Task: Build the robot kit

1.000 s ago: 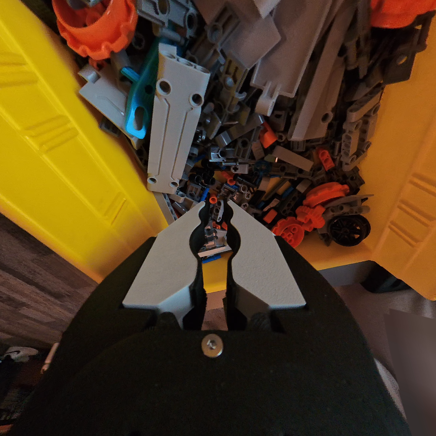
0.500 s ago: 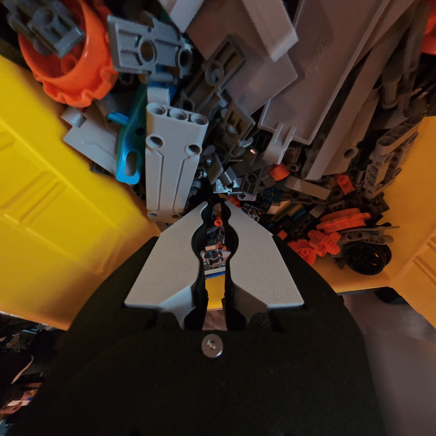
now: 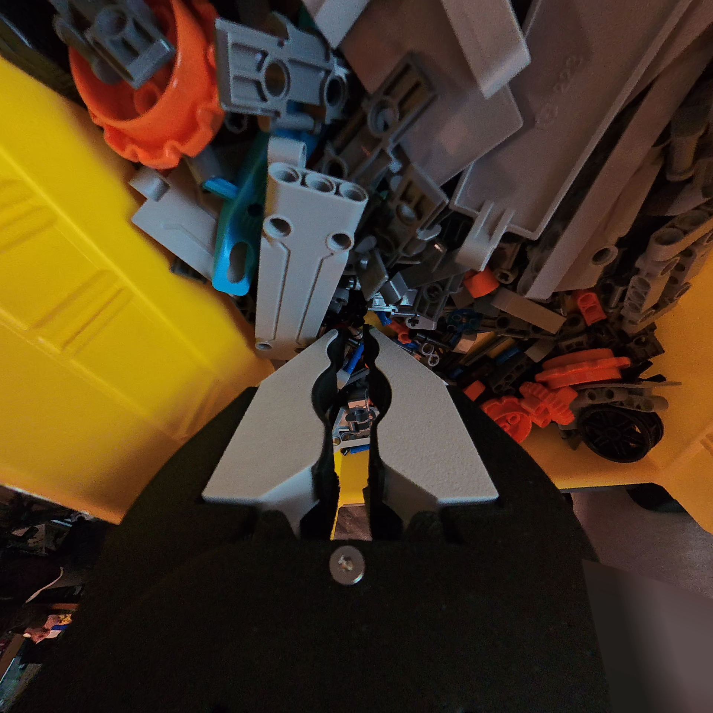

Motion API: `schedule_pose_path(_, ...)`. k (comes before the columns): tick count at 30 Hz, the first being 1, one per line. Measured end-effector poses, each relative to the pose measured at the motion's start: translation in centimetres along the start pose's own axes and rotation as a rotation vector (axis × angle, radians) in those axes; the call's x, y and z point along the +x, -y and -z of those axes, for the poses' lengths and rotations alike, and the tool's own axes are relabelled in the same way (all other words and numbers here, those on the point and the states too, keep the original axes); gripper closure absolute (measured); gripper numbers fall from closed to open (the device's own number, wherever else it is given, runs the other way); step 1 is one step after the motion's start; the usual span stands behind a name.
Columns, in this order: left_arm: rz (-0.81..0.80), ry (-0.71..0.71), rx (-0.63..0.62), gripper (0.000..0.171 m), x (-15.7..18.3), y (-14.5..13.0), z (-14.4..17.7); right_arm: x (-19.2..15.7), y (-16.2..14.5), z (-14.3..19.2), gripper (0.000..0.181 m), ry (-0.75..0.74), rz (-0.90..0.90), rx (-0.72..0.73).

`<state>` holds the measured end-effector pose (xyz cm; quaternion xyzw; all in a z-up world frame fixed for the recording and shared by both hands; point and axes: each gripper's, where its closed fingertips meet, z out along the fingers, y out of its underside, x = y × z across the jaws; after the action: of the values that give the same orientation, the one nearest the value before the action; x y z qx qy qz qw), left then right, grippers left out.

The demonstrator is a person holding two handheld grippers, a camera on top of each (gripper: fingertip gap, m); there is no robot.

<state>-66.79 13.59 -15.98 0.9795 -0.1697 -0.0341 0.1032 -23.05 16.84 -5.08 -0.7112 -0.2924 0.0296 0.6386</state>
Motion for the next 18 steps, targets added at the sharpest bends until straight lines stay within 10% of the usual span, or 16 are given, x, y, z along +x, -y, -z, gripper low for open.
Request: schedule_pose_path(18, -0.024, 0.018, 0.040, 0.169, 0.7, -0.5, 1.6, -0.4, 0.0, 0.0, 0.149, 0.010, 0.019, -0.004)
